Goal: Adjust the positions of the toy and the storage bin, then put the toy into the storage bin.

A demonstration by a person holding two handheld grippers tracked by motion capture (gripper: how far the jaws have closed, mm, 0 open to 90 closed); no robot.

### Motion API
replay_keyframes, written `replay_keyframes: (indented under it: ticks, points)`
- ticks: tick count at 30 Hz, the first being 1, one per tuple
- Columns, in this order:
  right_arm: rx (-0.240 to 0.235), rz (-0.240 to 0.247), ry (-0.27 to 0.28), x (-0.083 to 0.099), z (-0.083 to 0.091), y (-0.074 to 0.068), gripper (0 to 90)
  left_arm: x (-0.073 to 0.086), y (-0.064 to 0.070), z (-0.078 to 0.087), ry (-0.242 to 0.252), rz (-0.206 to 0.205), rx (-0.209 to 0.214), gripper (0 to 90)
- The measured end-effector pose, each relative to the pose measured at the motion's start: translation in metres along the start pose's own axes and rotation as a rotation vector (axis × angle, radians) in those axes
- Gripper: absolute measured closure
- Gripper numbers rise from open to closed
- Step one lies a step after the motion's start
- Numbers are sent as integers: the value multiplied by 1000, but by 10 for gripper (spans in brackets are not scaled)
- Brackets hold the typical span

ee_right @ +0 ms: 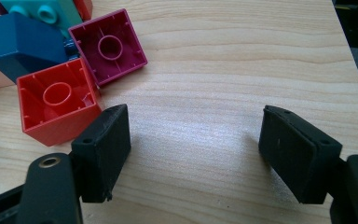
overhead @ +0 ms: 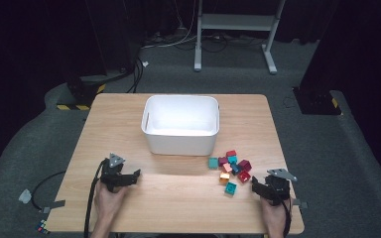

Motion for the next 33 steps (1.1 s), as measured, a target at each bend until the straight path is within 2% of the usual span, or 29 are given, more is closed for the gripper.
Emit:
replay_keyframes:
  ticks: [22, 26, 29, 33]
  points:
    - [-12, -3, -3, 0, 0, -1, 237, 0, 0, 1, 2, 5, -2, 135]
    - [-39, -19, 19, 1, 4, -3, 253, 0, 0, 1, 2, 4, -3, 135]
    - [-47, -1, 42, 1, 10, -6, 278, 0, 0, 1, 2, 4, -4, 135]
    - [-67, -11, 58, 3, 16, -11, 286, 0, 0, 1, 2, 4, -4, 135]
Point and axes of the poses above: each handheld gripper's, and its own axes: z roughly backward along the jaws, x roughly out of its underside, y roughly to its right, the point moved 9 cm from there along -z, roughly forward along the jaws, and after that the axes turned 15 degrees about -x, right-handed, at the moved point
